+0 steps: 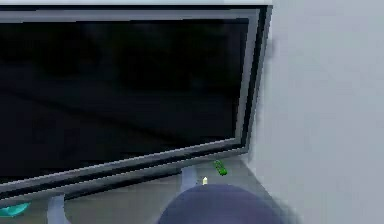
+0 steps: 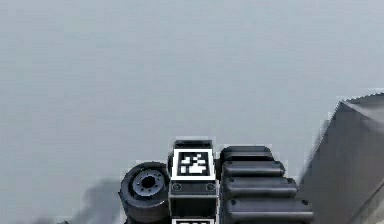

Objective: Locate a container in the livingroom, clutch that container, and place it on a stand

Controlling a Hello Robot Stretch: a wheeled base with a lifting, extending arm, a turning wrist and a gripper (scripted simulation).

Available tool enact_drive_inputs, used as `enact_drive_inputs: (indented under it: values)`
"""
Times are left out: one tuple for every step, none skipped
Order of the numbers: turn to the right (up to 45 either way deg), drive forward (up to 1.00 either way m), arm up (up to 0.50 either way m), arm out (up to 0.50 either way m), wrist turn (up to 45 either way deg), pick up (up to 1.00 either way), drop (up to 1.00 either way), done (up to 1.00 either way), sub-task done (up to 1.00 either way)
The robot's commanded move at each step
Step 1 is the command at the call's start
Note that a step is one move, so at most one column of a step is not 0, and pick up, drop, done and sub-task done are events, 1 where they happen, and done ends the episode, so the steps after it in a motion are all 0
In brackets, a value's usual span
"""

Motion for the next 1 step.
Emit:
enact_drive_inputs:
  values:
    - [45.0, 0.0, 0.0, 0.0, 0.0, 0.0, 0.0, 0.0, 0.0]
